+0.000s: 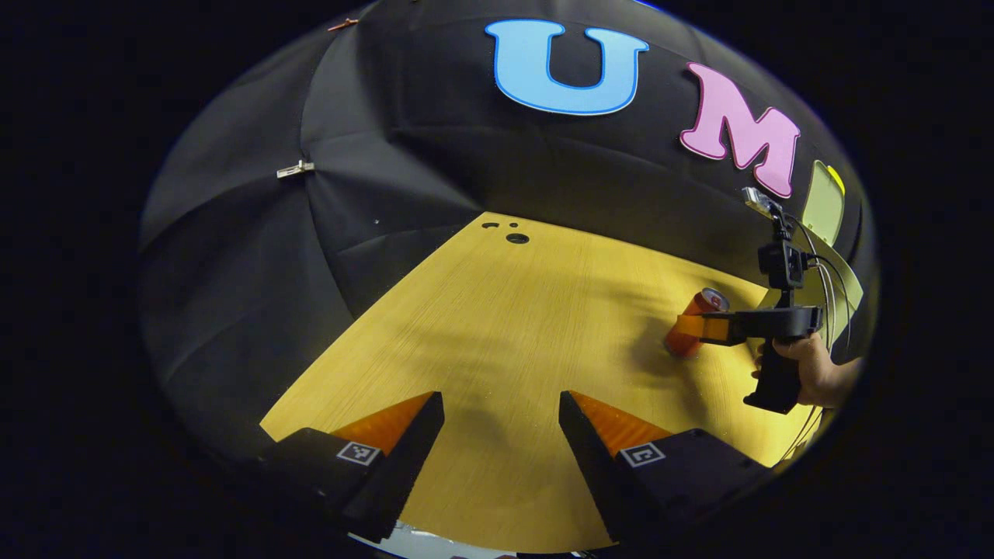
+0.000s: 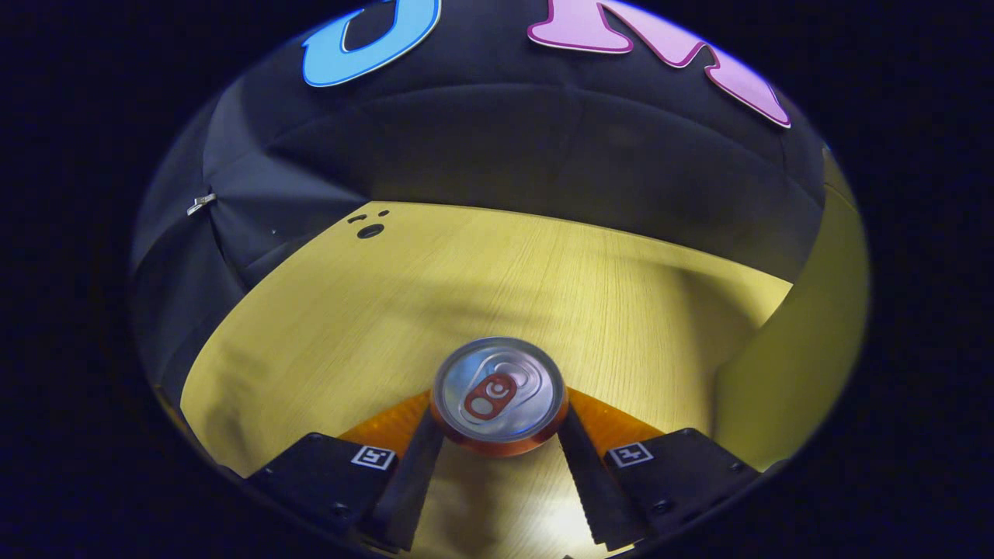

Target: Press the lid of the desktop garbage bin to open it, pick up the crumpled paper on the desktop and throw it into the bin, then pick up the pop can on the desktop and drop it into the bin, and finally close the garbage bin lid.

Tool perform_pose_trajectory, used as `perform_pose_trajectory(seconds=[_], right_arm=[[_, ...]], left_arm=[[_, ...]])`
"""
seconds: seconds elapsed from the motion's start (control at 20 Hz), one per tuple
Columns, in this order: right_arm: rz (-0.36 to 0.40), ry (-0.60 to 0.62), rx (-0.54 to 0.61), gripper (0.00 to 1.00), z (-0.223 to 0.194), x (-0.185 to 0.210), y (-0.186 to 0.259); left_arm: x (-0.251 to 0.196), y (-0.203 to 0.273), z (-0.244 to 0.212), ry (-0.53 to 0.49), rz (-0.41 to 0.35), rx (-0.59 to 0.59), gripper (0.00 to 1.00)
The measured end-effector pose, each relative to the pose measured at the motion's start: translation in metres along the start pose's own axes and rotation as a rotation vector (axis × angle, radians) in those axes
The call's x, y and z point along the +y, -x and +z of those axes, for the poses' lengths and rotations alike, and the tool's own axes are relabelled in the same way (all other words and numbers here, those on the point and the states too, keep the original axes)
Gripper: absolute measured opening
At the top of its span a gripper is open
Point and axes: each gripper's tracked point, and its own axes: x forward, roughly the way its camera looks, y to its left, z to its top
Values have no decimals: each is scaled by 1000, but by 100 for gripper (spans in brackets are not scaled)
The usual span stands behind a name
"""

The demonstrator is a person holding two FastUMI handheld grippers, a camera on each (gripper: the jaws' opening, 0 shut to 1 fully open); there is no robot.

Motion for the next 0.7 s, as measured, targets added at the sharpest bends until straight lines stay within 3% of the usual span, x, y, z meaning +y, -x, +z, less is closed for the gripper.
perform_pose_trajectory(seconds=[0.25, 0.7], right_arm=[[24, 24, -30, 83, 12, 3, 21], [82, 15, -162, 83, 58, 7, 123]], left_arm=[[-12, 4, 1, -13, -21, -8, 96], [-38, 24, -8, -33, -95, -28, 96]])
